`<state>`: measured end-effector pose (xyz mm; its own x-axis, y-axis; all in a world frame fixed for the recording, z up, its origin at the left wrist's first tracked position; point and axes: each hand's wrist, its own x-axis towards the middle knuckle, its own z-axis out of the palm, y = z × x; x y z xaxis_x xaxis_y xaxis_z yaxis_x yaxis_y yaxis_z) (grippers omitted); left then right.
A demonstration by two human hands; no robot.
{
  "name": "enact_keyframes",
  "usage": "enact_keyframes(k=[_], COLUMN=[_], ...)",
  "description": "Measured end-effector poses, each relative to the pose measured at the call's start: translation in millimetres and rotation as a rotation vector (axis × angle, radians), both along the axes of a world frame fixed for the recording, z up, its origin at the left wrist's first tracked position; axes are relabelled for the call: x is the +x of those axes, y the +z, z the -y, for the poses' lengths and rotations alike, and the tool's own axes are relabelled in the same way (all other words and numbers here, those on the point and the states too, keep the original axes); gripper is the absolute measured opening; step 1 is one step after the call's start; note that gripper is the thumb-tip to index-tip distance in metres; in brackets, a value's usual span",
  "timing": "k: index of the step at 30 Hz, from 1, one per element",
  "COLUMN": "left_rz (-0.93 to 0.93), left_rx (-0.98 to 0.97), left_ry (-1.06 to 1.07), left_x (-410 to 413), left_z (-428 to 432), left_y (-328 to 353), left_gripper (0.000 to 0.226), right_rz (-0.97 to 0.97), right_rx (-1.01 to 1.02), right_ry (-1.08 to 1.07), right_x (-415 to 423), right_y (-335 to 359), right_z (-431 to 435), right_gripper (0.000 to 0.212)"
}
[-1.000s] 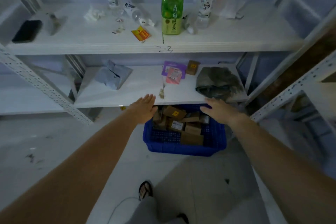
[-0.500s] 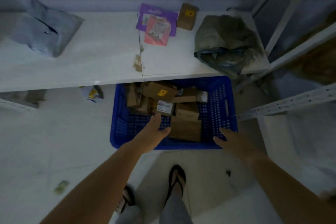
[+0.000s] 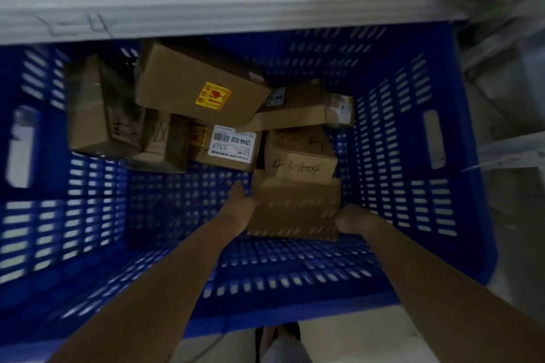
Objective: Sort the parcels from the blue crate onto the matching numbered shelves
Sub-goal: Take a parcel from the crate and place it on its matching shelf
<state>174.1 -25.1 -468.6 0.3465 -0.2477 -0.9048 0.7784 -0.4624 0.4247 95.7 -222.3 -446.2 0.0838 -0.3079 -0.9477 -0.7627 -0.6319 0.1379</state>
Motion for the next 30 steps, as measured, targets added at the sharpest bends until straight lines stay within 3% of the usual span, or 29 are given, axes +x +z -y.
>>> enact_keyframes(k=[3,4,7,9,10,12,17,21,24,26,28,30], left_rz=[-0.065,-0.085,-0.158,-0.171,-0.164,-0.156,-0.077,0.055,0.168,0.284,0.406,0.506], left_rx=[0.035,0.058,0.099,0.154,0.192,0.221,0.211,0.045,-0.065,-0.116,-0.183,-0.215], left_ry=[0.07,0.086,0.179,0.25,0.279,0.354,0.333,0.394,0.212,0.061,-0.039,-0.071], left_x=[-2,-6,-20,-17,-12,4,2,14,28,33,38,38], left_z=[11,14,13,9,7,10,-14,-32,-24,-18,-12,-10], left_y=[-33,-40,-41,-26,-16,8,116,199,266,309,347,386], left_gripper=[0.067,0.061,0.035,0.025,0.027,0.041,0.051,0.039,0.034,0.056,0.078,0.084], right_rz=[0.059,0.067,0.204,0.344,0.408,0.519,0.637,0.776,0.869,0.985,1.125,1.218], right_rx=[0.031,0.05,0.087,0.078,0.078,0.121,0.352,0.53,0.513,0.421,0.354,0.35], right_ry=[-0.107,-0.209,-0.663,-0.871,-0.875,-0.914,-0.919,-0.796,-0.765,-0.828,-0.862,-0.887], right_x=[2,0,-7,-8,-8,-8,-20,-27,-28,-25,-26,-29], right_y=[-34,-41,-47,-39,-30,-6,98,191,249,293,332,372], right_z=[7,8,4,-2,-6,-11,-12,-9,-5,-1,4,6], right_gripper=[0.032,0.034,0.013,0.06,0.076,0.086,0.059,0.044,0.064,0.074,0.067,0.056])
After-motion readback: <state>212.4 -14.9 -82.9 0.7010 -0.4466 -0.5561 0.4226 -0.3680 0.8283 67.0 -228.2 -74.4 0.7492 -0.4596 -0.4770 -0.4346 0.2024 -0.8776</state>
